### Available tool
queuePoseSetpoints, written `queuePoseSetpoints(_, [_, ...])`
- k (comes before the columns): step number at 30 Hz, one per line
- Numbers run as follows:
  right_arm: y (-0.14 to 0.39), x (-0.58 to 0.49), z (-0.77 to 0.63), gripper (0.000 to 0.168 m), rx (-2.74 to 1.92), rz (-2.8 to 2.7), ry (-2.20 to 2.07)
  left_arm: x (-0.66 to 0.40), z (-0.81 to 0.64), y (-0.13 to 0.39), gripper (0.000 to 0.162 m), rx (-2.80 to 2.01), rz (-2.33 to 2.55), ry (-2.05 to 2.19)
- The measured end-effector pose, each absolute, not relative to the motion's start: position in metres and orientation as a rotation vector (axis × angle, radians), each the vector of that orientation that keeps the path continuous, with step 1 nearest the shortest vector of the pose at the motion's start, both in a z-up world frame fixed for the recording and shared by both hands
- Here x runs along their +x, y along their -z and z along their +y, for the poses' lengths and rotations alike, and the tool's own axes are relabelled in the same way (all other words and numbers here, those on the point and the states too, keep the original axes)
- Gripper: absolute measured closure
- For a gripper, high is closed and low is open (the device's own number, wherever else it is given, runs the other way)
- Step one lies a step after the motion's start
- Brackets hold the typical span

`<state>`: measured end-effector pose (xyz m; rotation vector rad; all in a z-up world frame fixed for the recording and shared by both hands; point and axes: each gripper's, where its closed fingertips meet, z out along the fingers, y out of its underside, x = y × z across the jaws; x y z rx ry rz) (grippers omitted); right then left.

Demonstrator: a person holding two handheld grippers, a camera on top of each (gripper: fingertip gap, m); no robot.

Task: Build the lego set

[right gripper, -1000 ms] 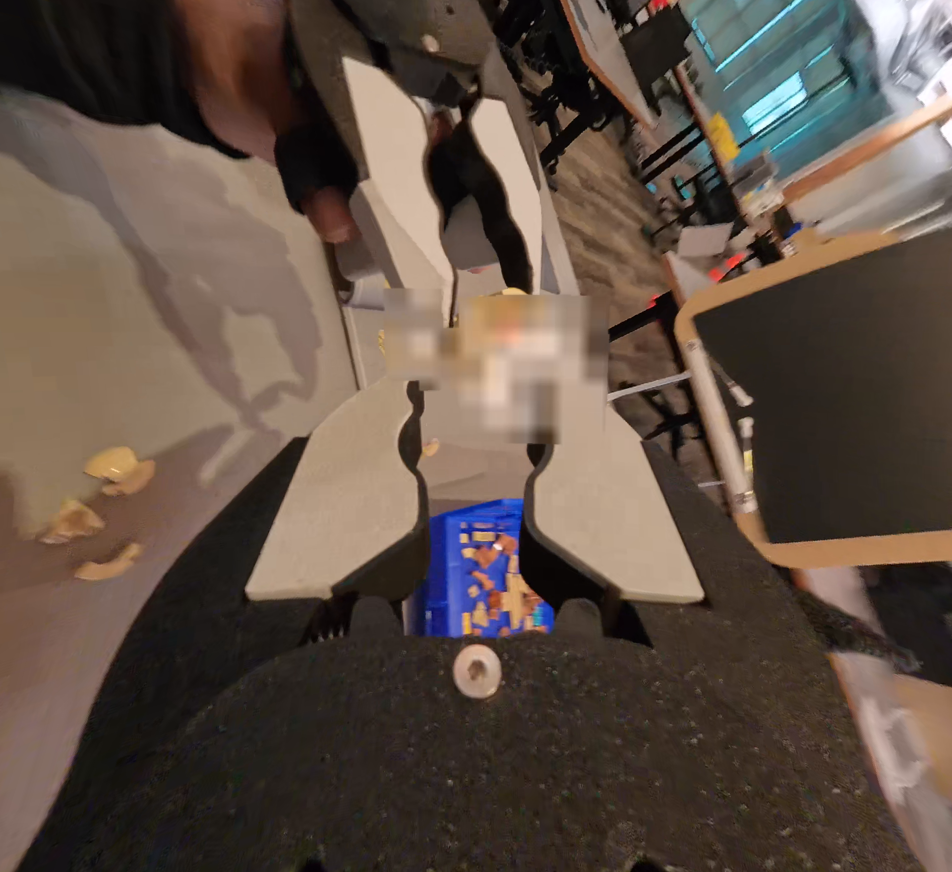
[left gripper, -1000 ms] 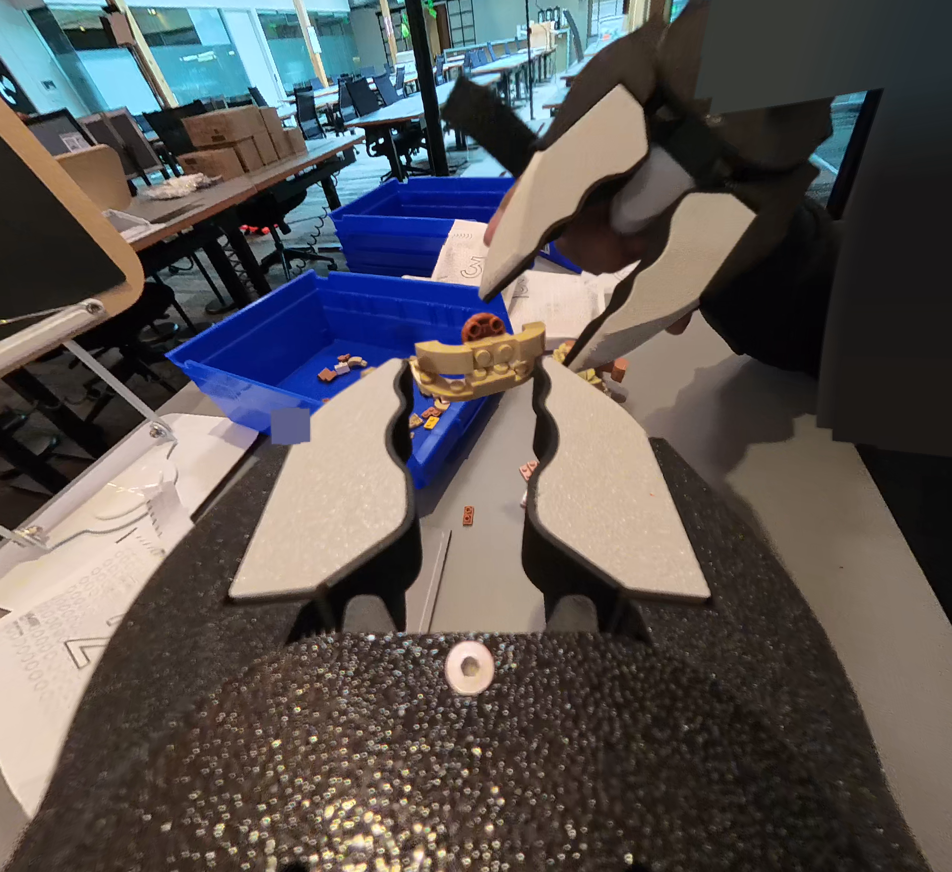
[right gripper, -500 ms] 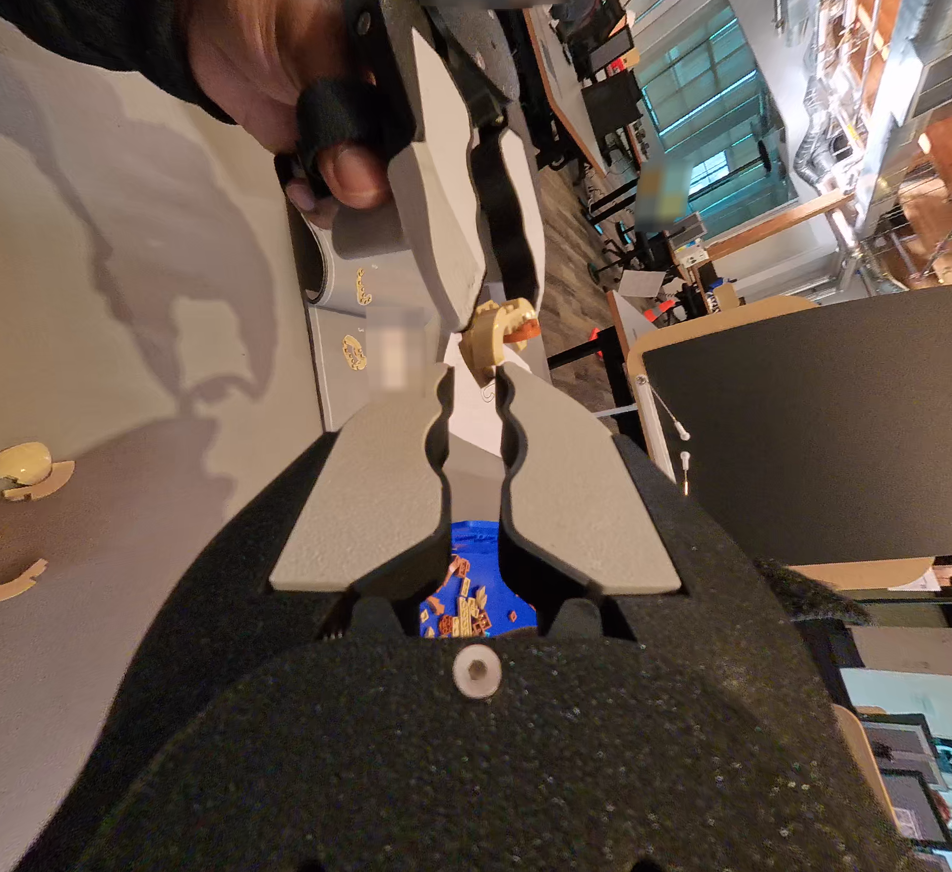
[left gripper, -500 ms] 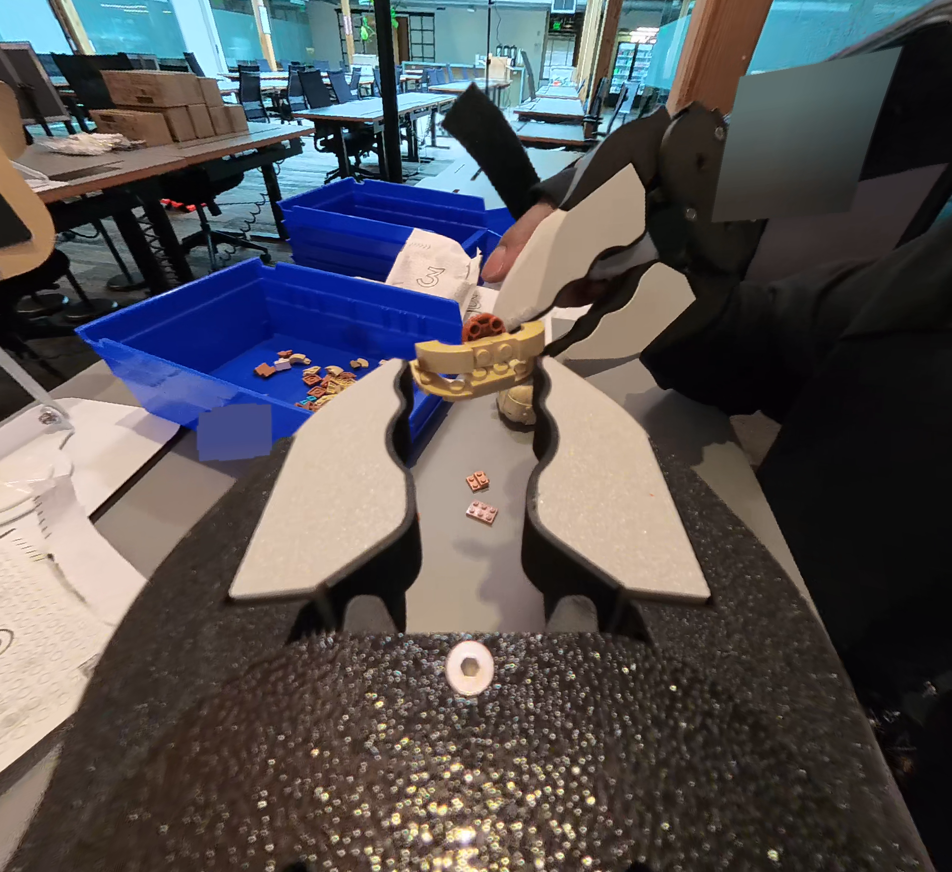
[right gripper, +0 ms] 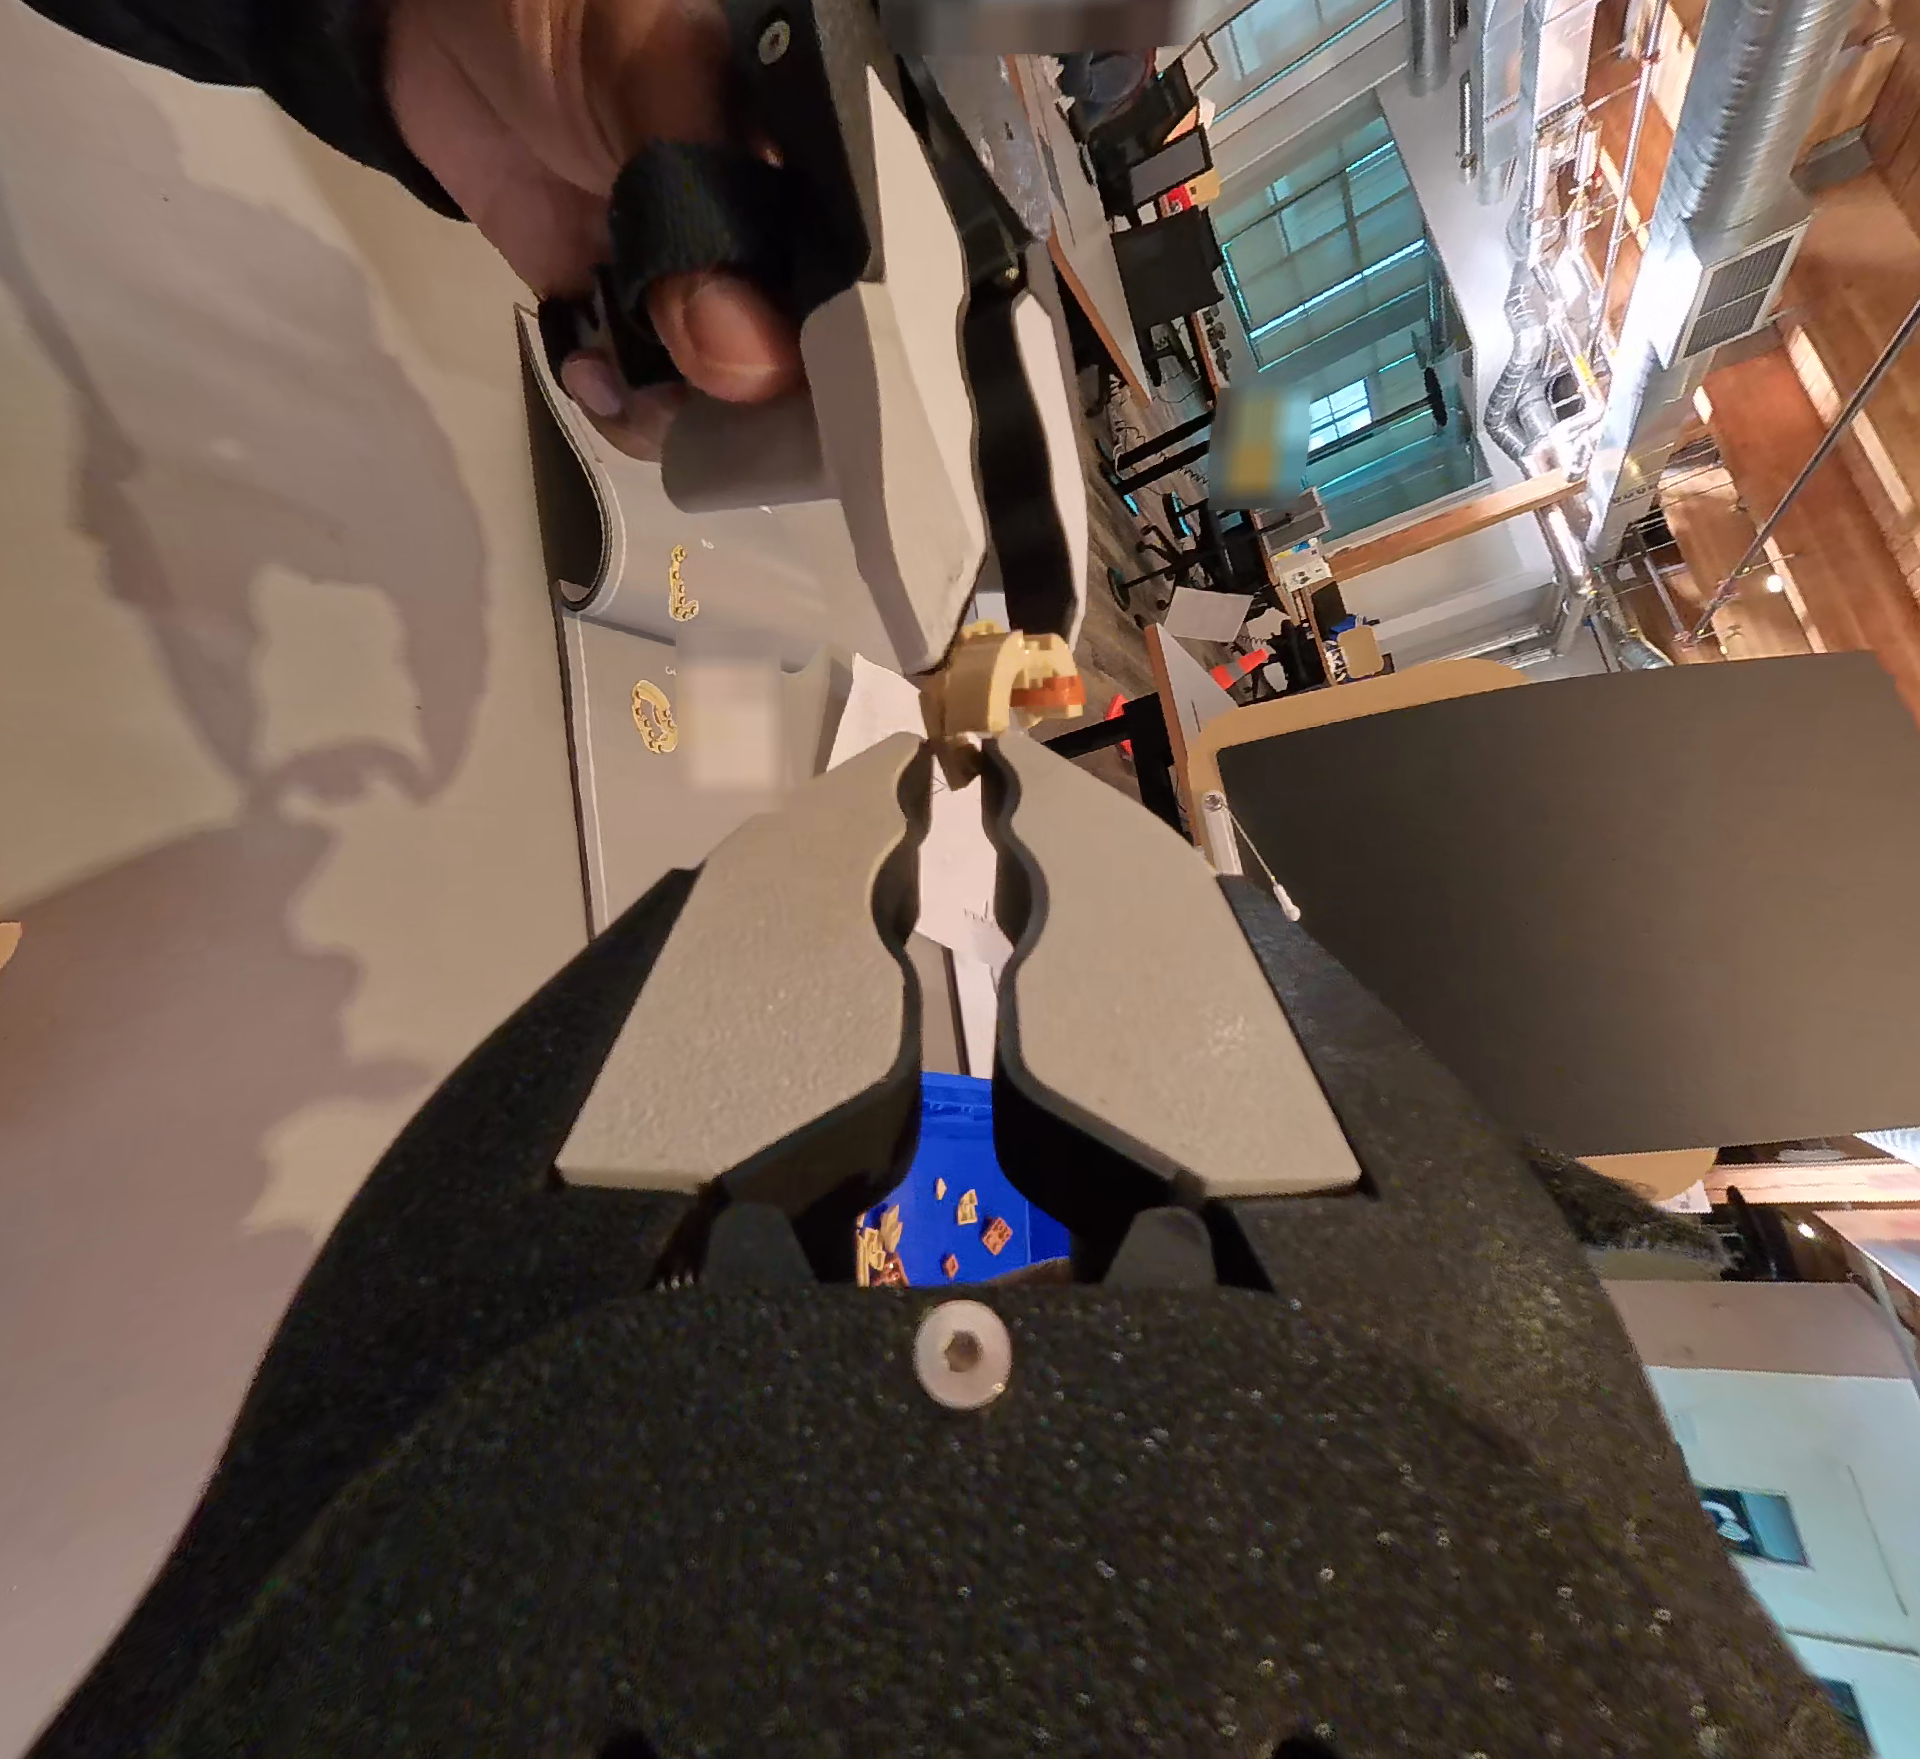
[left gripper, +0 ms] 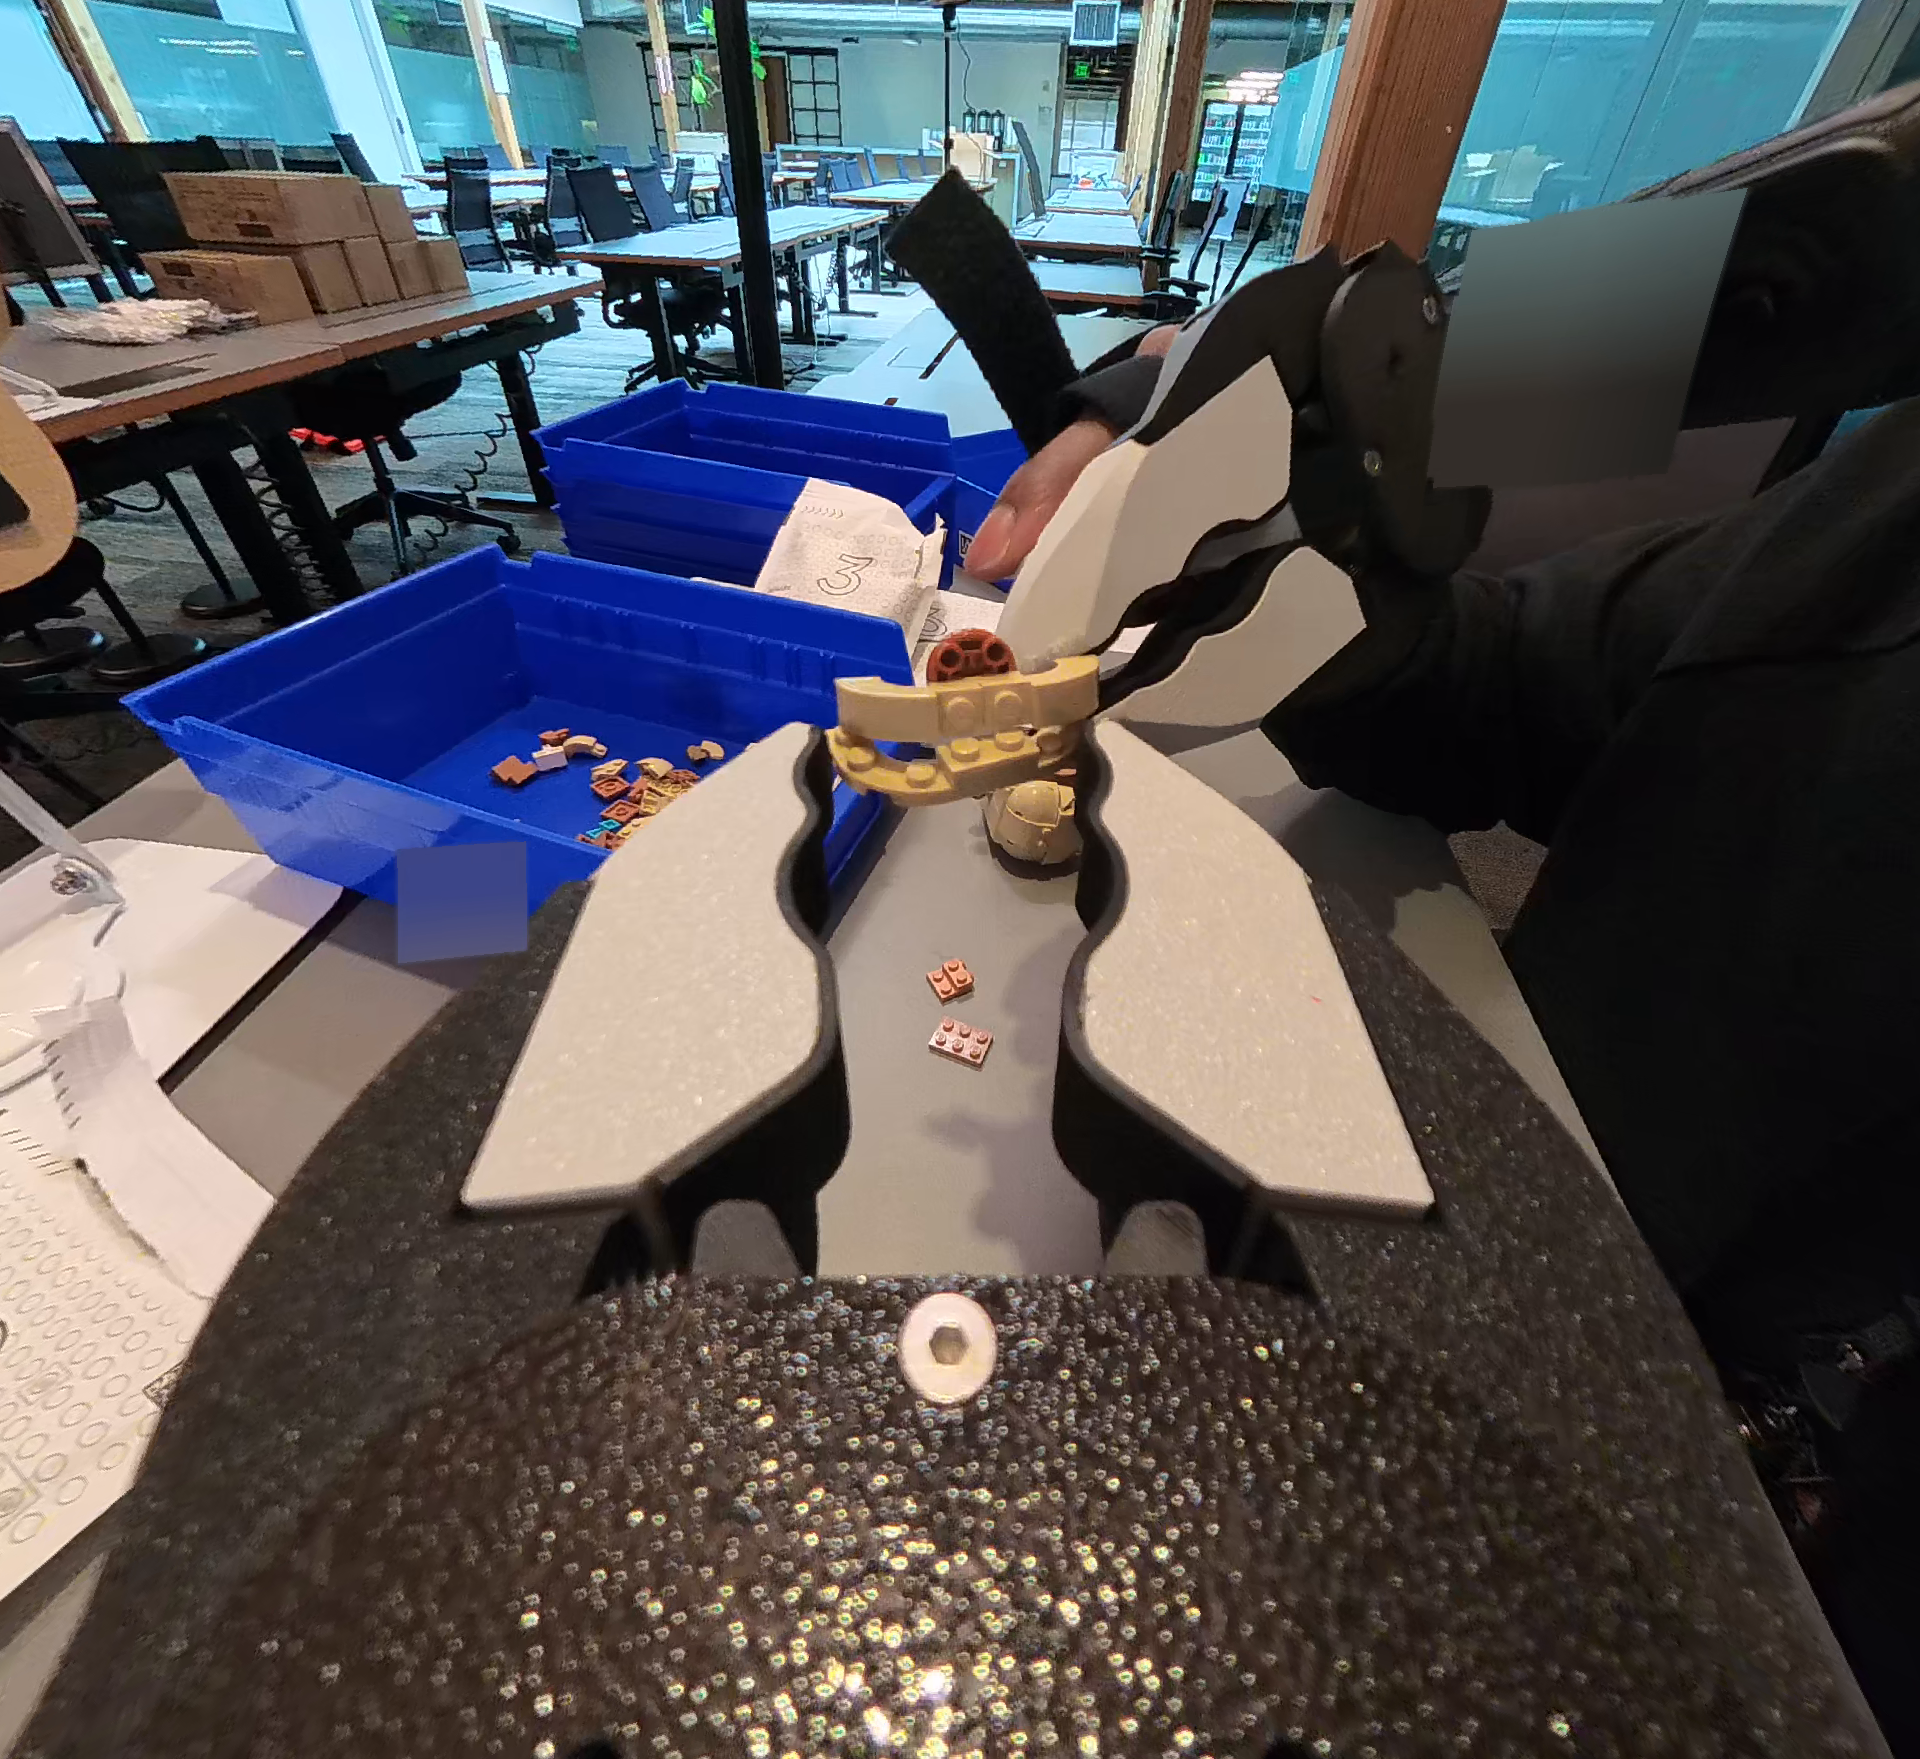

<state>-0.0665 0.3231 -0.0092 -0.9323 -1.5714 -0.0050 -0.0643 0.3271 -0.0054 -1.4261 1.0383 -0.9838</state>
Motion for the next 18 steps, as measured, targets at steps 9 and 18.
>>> queuePoseSetpoints(9, [0.0047, -0.0675, 0.3229, 0.161, -0.881, -1.553, 0.05, -0.0649, 0.3267, 0.0028, 0.118, -1.425, 1.031, 0.977])
queuePoseSetpoints(18, [0.0054, -0.0708, 0.3209, 0.164, -0.857, -1.543, 0.045, -0.0634, 0.3315, 0.0117, 0.119, -1.463, 1.032, 0.941])
